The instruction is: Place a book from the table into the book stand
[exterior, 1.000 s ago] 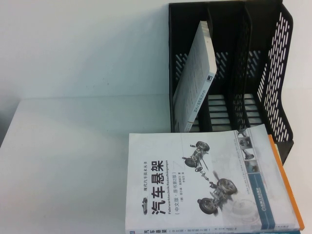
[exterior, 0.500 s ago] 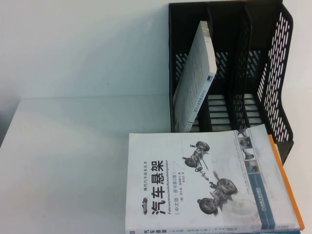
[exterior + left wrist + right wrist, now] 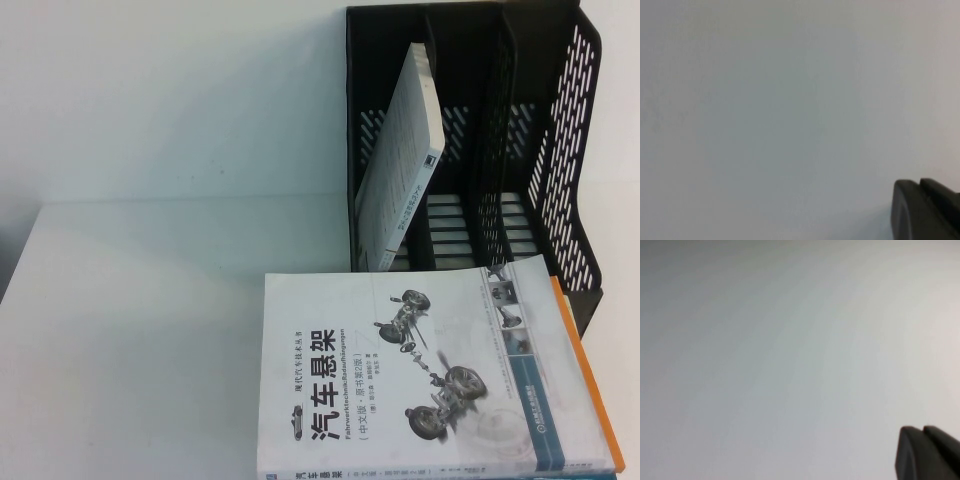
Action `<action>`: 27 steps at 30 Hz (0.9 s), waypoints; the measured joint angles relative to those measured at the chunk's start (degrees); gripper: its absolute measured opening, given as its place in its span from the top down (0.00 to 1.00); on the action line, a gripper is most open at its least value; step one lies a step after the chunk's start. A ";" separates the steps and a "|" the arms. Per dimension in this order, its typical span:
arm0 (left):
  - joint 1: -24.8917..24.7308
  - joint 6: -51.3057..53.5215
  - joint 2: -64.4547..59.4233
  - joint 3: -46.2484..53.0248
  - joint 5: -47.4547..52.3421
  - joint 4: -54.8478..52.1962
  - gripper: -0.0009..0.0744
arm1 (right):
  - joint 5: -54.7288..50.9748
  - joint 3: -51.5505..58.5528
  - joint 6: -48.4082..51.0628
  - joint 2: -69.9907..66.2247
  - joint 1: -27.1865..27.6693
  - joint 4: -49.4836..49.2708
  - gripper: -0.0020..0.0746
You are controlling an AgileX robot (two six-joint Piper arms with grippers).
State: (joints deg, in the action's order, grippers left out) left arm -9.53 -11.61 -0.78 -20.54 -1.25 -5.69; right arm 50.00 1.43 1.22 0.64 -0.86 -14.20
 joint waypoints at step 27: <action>-0.03 -5.39 -23.82 -2.32 30.96 32.76 0.99 | -74.15 -23.78 25.90 -34.32 0.00 -30.34 0.96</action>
State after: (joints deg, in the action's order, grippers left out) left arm -9.57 -17.00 -24.60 -22.86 29.71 27.06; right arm -24.15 -22.35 27.13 -33.67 -0.86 -44.54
